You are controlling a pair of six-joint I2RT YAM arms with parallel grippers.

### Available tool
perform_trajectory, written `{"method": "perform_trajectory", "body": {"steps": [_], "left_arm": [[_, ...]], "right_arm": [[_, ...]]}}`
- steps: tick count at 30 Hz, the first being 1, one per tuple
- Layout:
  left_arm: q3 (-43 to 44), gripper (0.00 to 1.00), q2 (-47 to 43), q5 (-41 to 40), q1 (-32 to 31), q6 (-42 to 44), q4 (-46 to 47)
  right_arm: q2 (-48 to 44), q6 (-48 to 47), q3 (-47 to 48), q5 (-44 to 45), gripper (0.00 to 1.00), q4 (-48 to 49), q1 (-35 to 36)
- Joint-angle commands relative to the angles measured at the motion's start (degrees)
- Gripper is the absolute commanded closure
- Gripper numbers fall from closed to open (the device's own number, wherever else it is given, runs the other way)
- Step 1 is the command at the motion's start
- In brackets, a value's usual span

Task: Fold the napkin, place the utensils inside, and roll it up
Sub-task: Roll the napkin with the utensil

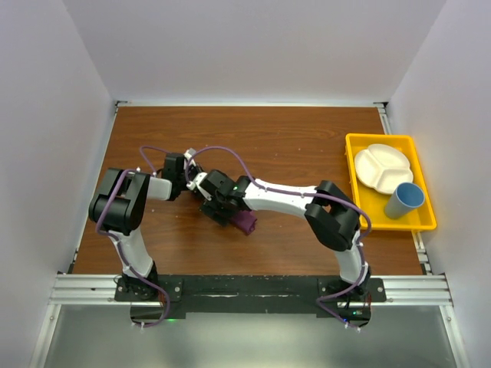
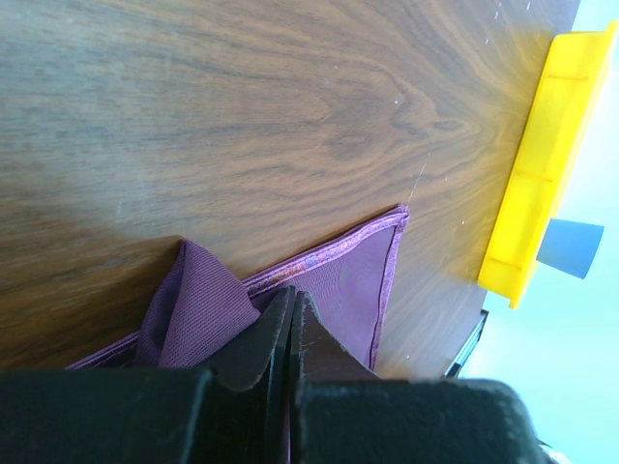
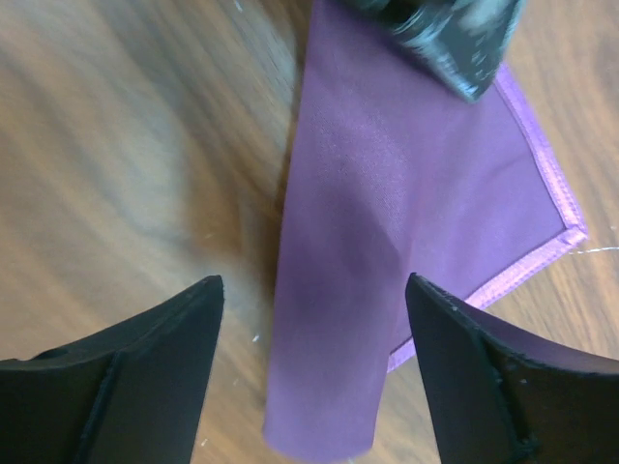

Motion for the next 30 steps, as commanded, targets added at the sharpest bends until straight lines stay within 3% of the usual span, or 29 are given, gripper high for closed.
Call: {"method": "perform_trajectory", "body": {"steps": [1, 11, 17, 20, 22, 25, 30], "left_arm": [[-0.38, 0.99, -0.09, -3.24, 0.0, 2.12, -6.94], [-0.29, 0.98, -0.35, -2.89, 0.52, 1.77, -7.55], [1.03, 0.91, -3.51, -2.45, 2.54, 4.22, -10.98], [2.96, 0.76, -7.63, -2.97, 4.04, 7.38, -14.49], [4.54, 0.66, -11.4, -3.5, 5.79, 9.32, -17.38], [5.69, 0.57, -16.24, -3.59, 9.04, 10.47, -18.98], [9.81, 0.53, -20.03, -6.93, 10.81, 15.29, -26.27]], "right_arm": [[0.6, -1.67, 0.76, 5.41, 0.25, 3.34, 0.7], [4.72, 1.14, -4.34, 7.36, 0.42, 5.81, 0.61], [6.31, 3.87, -6.19, 5.96, 0.64, 7.04, -0.09], [5.44, 4.48, -6.1, 2.79, 0.89, 6.95, -1.23], [4.82, 5.01, -5.58, -2.03, 0.98, 6.6, -2.11], [4.82, 6.42, -2.86, -12.04, 1.0, 4.41, -4.92], [5.43, 12.56, -1.18, -36.72, 1.0, 5.71, -13.0]]}}
